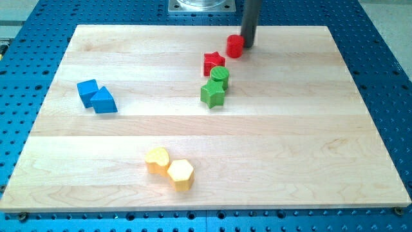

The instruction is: Move the red circle slightly to the left

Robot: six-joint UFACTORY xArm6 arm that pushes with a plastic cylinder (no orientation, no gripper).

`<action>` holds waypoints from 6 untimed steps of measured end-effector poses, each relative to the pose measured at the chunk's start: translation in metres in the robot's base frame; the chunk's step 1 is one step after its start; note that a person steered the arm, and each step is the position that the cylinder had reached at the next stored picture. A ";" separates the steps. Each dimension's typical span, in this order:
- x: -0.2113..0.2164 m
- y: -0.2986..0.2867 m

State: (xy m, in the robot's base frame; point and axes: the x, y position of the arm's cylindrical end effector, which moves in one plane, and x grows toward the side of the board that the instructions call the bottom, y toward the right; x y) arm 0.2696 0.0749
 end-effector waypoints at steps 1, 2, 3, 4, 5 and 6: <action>0.023 -0.009; 0.029 0.024; 0.029 0.019; 0.029 -0.009; 0.029 -0.021; 0.029 -0.021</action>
